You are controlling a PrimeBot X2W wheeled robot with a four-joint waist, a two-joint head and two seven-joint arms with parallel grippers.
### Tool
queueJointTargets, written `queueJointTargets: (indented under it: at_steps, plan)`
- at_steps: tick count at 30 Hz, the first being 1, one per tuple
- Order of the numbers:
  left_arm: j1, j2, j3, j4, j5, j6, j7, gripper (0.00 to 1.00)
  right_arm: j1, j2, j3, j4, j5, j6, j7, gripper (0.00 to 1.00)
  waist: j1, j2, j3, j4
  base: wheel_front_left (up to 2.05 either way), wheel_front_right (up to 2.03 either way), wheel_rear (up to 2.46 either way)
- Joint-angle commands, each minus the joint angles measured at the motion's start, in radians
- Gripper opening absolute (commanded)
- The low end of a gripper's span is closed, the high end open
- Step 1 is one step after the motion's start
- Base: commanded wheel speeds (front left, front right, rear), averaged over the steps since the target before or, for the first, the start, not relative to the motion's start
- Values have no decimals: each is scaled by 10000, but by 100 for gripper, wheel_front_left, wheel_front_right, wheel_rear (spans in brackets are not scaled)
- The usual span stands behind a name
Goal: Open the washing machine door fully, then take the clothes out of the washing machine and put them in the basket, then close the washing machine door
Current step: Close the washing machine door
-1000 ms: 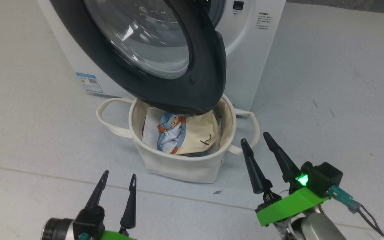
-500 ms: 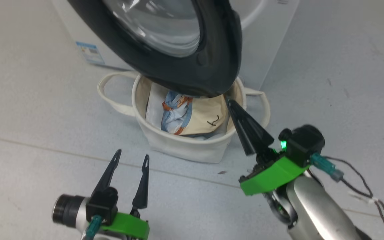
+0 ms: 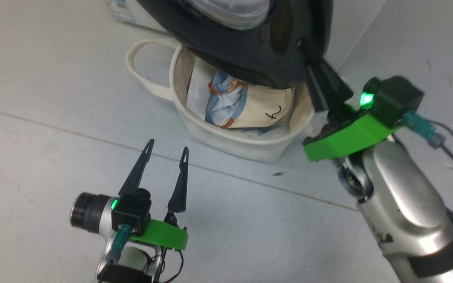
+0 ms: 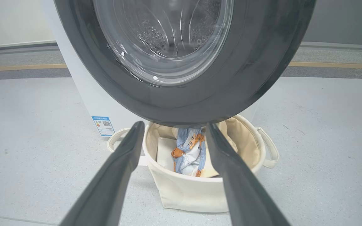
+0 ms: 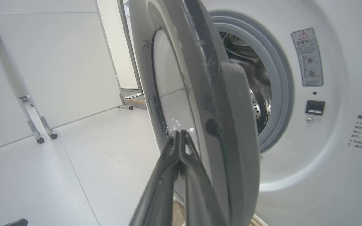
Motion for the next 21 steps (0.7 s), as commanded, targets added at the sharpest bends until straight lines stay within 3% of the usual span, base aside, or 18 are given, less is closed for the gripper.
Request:
queueJointTargets:
  at_steps: [1,14,21]
  plan:
    - [-247,27,306,-316,107,30,-120,100,-359,50,-83,-205,124,10,-48,0,0,0,283,188,0,0,0]
    - [-778,-259,9,-285,331,-48,-120,100,-1583,-505,-1794,244,709,10,-48,0,0,0,1139,680,0,0,0]
    - [-1088,-304,61,-292,379,2,-120,100,-2931,-1001,-1947,1169,904,10,-48,0,0,0,1760,866,0,0,0]
